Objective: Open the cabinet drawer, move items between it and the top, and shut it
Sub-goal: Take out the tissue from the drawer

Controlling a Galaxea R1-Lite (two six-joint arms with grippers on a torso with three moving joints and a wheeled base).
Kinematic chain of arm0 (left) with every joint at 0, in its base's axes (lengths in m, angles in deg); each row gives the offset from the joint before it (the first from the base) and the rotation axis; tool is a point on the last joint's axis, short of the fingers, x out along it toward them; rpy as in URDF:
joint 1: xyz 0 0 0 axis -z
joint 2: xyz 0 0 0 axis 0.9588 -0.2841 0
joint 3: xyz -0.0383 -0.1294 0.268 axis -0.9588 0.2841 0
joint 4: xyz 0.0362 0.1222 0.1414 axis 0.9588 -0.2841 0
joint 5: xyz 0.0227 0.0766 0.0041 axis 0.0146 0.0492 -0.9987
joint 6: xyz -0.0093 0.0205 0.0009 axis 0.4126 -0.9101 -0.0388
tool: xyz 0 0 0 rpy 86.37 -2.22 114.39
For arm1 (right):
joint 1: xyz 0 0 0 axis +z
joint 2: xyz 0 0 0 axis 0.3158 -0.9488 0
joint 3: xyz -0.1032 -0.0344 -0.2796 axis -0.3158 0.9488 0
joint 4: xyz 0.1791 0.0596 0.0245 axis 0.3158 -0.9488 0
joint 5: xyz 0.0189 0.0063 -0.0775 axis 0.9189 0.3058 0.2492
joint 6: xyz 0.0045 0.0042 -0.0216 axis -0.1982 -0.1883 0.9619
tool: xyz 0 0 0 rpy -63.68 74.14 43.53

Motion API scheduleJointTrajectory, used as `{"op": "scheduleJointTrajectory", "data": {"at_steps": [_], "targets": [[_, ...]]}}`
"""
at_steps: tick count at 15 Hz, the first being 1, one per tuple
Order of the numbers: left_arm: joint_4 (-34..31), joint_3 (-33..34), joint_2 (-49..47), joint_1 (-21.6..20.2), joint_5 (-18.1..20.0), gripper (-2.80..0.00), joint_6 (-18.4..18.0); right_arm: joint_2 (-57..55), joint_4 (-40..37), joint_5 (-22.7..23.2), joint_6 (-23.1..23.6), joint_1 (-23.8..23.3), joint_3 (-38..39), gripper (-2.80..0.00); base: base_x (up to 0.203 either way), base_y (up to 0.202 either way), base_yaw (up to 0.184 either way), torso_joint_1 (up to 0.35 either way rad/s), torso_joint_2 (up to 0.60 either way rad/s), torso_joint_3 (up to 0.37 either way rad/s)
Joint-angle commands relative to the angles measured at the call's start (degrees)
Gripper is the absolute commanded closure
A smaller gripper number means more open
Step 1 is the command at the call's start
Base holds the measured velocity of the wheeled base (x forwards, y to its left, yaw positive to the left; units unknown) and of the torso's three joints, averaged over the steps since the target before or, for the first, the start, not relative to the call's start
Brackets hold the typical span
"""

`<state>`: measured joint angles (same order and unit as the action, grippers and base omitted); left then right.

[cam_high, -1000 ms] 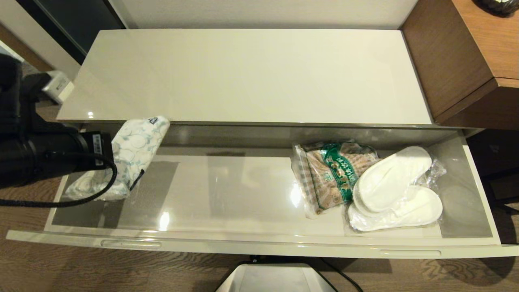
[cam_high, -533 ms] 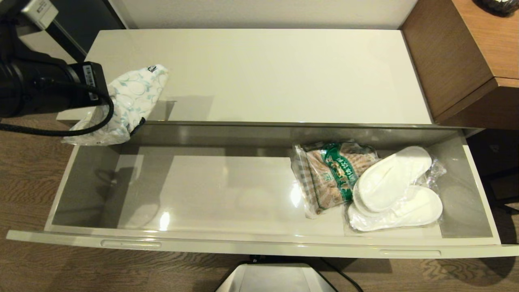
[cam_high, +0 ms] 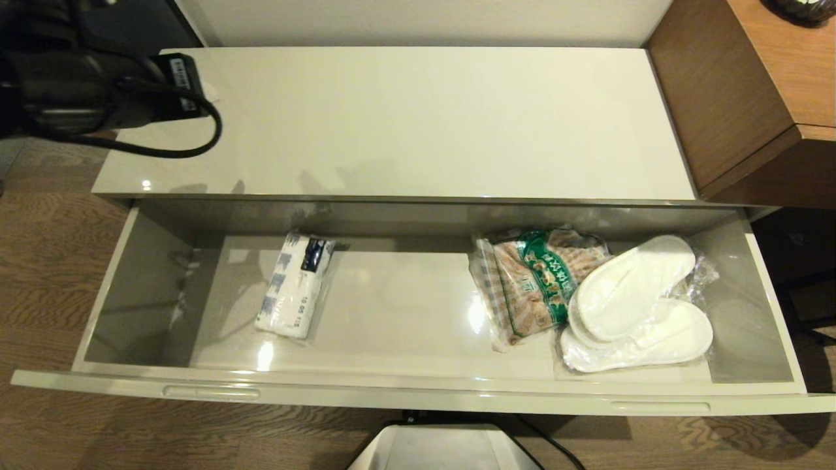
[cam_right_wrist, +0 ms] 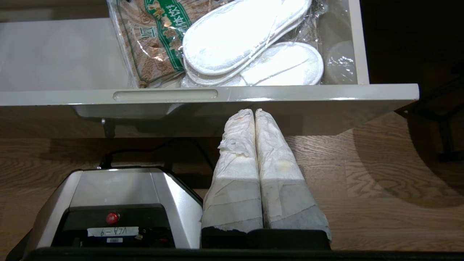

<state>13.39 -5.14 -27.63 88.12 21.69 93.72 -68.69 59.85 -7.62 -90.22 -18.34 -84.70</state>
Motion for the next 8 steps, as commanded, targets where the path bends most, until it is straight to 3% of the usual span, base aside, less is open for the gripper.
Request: {"op": "scheduleJointTrajectory", "data": {"at_steps": [1, 3, 5, 8], "targets": [[3.8, -8.7, -20.3, 0.1, -3.0, -2.80, -1.1, 0.9, 0.0, 0.0, 0.0, 0.1, 0.2, 0.00, 0.000, 0.000, 0.000, 0.000, 0.00, 0.000], [10.2, -14.6, -30.5, 0.4, -7.5, -2.80, -2.1, 0.9, 0.0, 0.0, 0.0, 0.1, 0.2, 0.00, 0.000, 0.000, 0.000, 0.000, 0.00, 0.000], [14.6, -17.8, -33.3, 0.7, -10.7, -2.80, -2.9, 0.9, 0.0, 0.0, 0.0, 0.1, 0.2, 0.00, 0.000, 0.000, 0.000, 0.000, 0.00, 0.000], [14.8, -13.5, -28.2, 0.9, -11.1, -2.80, -2.9, 0.8, 0.0, 0.0, 0.0, 0.0, 0.2, 0.00, 0.000, 0.000, 0.000, 0.000, 0.00, 0.000]]}}
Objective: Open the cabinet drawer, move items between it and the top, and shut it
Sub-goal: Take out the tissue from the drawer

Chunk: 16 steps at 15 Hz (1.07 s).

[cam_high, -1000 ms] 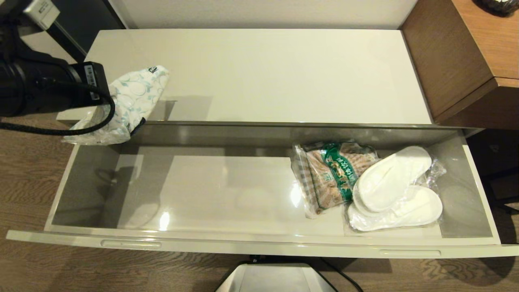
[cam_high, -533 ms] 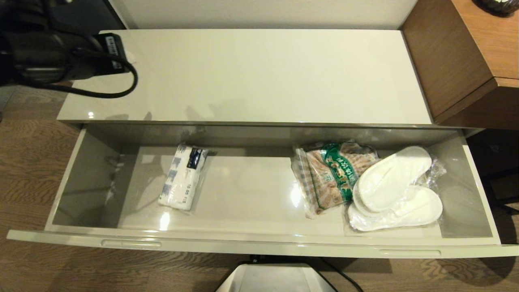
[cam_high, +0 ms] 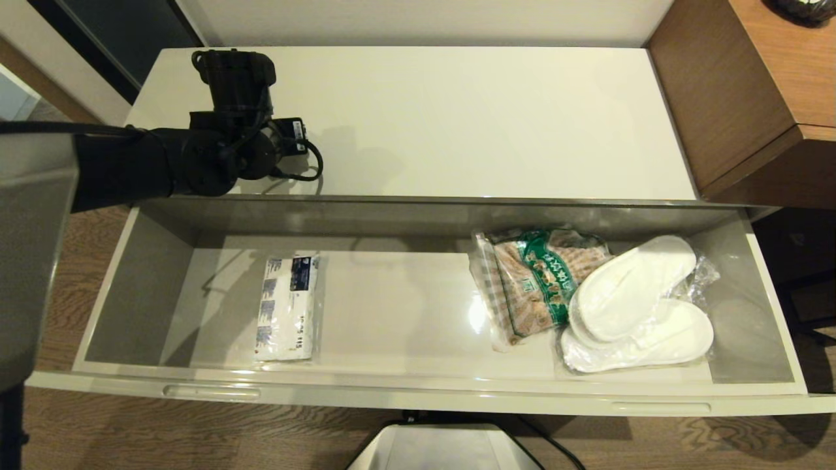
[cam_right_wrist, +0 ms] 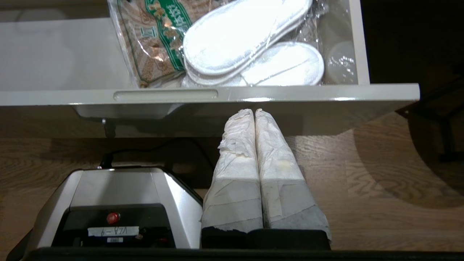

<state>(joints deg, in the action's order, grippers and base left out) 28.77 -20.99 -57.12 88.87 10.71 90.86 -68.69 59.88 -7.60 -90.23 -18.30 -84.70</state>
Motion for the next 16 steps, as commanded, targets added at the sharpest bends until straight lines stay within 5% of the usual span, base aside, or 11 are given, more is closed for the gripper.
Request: {"op": "scheduleJointTrajectory", "data": {"at_steps": [1, 9, 13, 14, 16], "targets": [[-0.4, 4.8, 3.5, 0.2, 0.0, -2.80, -0.1, 0.8, 0.0, 0.0, 0.0, 0.0, 0.2, 0.00, 0.000, 0.000, 0.000, 0.000, 0.00, 0.000], [-2.9, 7.5, 11.5, -0.4, 0.2, -2.80, -0.3, 0.9, 0.0, 0.0, 0.0, 0.0, 0.1, 0.00, 0.000, 0.000, 0.000, 0.000, 0.00, 0.000], [-15.3, 9.7, 28.3, -2.6, 3.5, -2.80, -0.1, 0.9, 0.0, 0.0, 0.0, 0.0, 0.2, 0.00, 0.000, 0.000, 0.000, 0.000, 0.00, 0.000], [-18.5, 11.6, 30.5, -3.0, 4.2, 0.00, 0.0, 0.9, 0.0, 0.0, 0.0, 0.0, 0.2, 0.00, 0.000, 0.000, 0.000, 0.000, 0.00, 0.000], [-20.5, 19.1, 35.4, -3.1, 4.7, 0.00, -0.5, 0.8, 0.0, 0.0, 0.0, 0.0, 0.2, 0.00, 0.000, 0.000, 0.000, 0.000, 0.00, 0.000]]}}
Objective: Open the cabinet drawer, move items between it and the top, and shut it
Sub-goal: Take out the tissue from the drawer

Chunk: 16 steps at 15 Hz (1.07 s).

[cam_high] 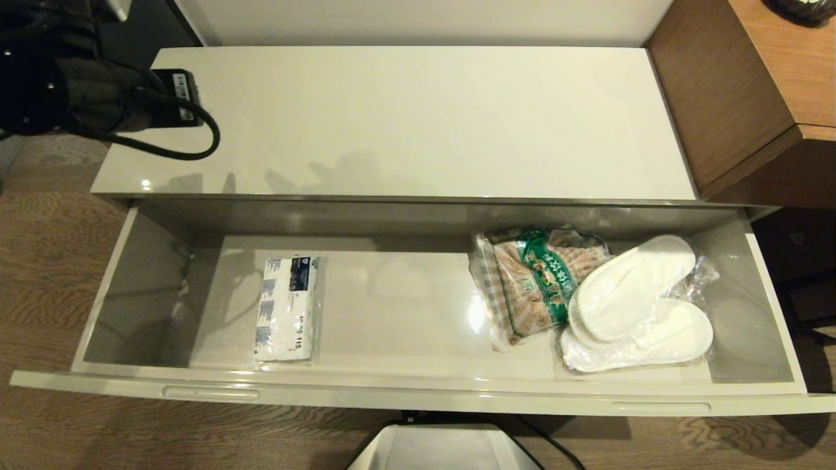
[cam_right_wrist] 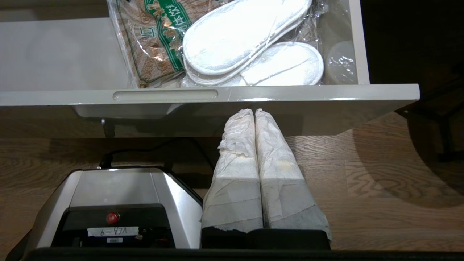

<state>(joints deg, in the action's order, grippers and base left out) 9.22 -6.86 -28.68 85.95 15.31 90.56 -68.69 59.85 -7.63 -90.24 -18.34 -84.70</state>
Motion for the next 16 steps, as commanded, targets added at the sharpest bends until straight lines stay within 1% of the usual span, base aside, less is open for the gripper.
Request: {"op": "scheduleJointTrajectory", "data": {"at_steps": [1, 2, 4, 5, 6, 7, 8, 9, 11, 13, 14, 16], "targets": [[-2.2, 9.5, 10.0, -0.2, 0.5, 0.00, -0.7, 0.8, 0.0, 0.0, 0.0, 0.0, 0.2, 0.00, 0.000, 0.000, 0.000, 0.000, 0.00, 0.000], [-3.3, 11.6, 11.7, -0.2, 0.9, 0.00, -1.1, 0.8, 0.0, 0.0, 0.0, 0.0, 0.2, 0.00, 0.000, 0.000, 0.000, 0.000, 0.00, 0.000], [-3.8, 11.9, 11.9, -0.2, 1.1, 0.00, -1.3, 0.8, 0.0, 0.0, 0.0, 0.0, 0.2, 0.00, 0.000, 0.000, 0.000, 0.000, 0.00, 0.000], [-4.5, 13.2, 12.5, -0.1, 2.5, 0.00, -1.1, 0.8, 0.0, 0.0, 0.0, 0.0, 0.2, 0.00, 0.000, 0.000, 0.000, 0.000, 0.00, 0.000], [-4.7, 16.9, 12.9, 0.0, 4.1, 0.00, -0.5, 0.8, 0.0, 0.0, 0.0, 0.0, 0.2, 0.00, 0.000, 0.000, 0.000, 0.000, 0.00, 0.000], [-3.7, 23.1, 12.6, 0.0, 5.8, 0.00, 0.7, 0.8, 0.0, 0.0, 0.0, 0.0, 0.2, 0.00, 0.000, 0.000, 0.000, 0.000, 0.00, 0.000], [-1.1, 29.2, 11.6, 0.1, 7.3, 0.00, 2.1, 0.8, 0.0, 0.0, 0.0, 0.1, 0.2, 0.00, 0.000, 0.000, 0.000, 0.000, 0.00, 0.000], [3.3, 33.5, 9.0, 0.2, 8.4, 0.00, 3.4, 0.8, 0.0, 0.0, 0.0, 0.0, 0.2, 0.00, 0.000, 0.000, 0.000, 0.000, 0.00, 0.000], [13.0, 38.2, 0.2, 0.2, 9.5, 0.00, 5.5, 0.8, 0.0, 0.0, 0.0, 0.0, 0.2, 0.00, 0.000, 0.000, 0.000, 0.000, 0.00, 0.000], [20.0, 40.4, -6.6, 0.3, 10.1, 0.00, 8.9, 0.8, 0.0, 0.0, 0.0, 0.0, 0.2, 0.00, 0.000, 0.000, 0.000, 0.000, 0.00, 0.000], [21.9, 40.4, -9.0, 0.3, 10.3, 0.00, 10.6, 0.9, 0.0, 0.0, 0.0, 0.0, 0.2, 0.00, 0.000, 0.000, 0.000, 0.000, 0.00, 0.000], [23.2, 39.0, -11.9, 0.3, 9.7, 0.00, 12.9, 0.8, 0.0, 0.0, 0.0, 0.0, 0.2, 0.00, 0.000, 0.000, 0.000, 0.000, 0.00, 0.000]]}}
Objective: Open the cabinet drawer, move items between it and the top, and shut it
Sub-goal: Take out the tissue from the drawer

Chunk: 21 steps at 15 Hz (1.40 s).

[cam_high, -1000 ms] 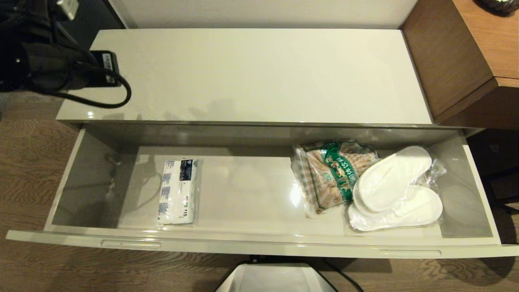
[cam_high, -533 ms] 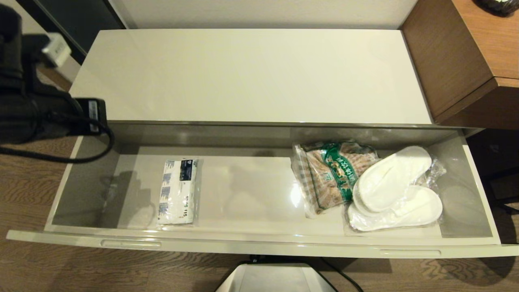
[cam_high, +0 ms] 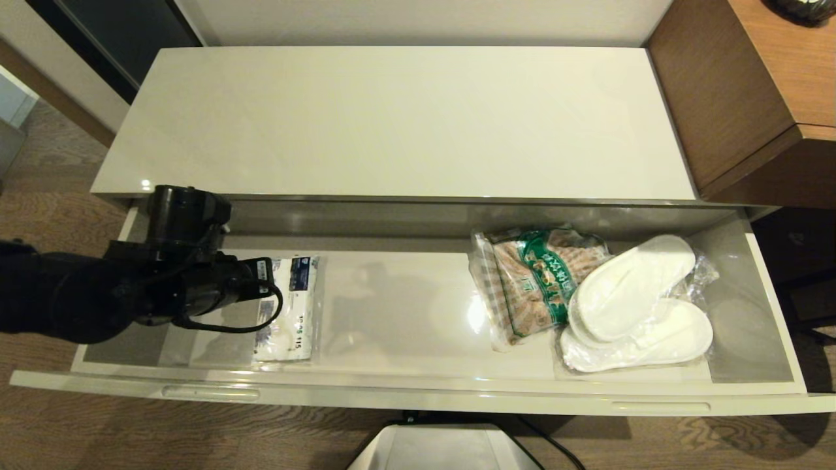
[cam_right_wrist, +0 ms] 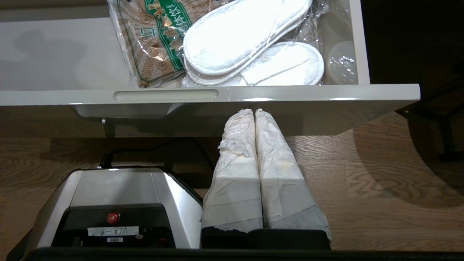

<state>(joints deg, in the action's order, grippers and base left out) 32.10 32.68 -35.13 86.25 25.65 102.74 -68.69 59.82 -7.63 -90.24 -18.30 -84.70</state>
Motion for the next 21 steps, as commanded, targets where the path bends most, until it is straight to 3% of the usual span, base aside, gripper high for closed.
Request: {"op": "scheduleJointTrajectory", "data": {"at_steps": [1, 2, 11, 15, 21], "targets": [[0.4, -1.5, -6.3, 0.0, -3.4, -2.46, 1.3, 0.8, 0.0, 0.0, 0.0, 0.1, 0.2, 0.00, 0.000, 0.000, 0.000, 0.000, 0.00, 0.000], [0.4, -2.1, -6.5, 0.0, -4.9, -2.80, 1.4, 0.8, 0.0, 0.0, 0.0, 0.0, 0.2, 0.00, 0.000, 0.000, 0.000, 0.000, 0.00, 0.000], [4.1, -1.2, -8.6, 0.2, -6.2, -2.80, 1.3, 0.8, 0.0, 0.0, 0.0, 0.0, 0.2, 0.00, 0.000, 0.000, 0.000, 0.000, 0.00, 0.000], [10.5, -1.1, -11.8, 0.2, -8.1, -2.80, 0.6, 0.9, 0.0, 0.0, 0.0, 0.0, 0.2, 0.00, 0.000, 0.000, 0.000, 0.000, 0.00, 0.000], [10.7, -1.8, -14.6, 0.2, -9.1, -2.80, 0.6, 0.8, 0.0, 0.0, 0.0, 0.0, 0.2, 0.00, 0.000, 0.000, 0.000, 0.000, 0.00, 0.000]]}}
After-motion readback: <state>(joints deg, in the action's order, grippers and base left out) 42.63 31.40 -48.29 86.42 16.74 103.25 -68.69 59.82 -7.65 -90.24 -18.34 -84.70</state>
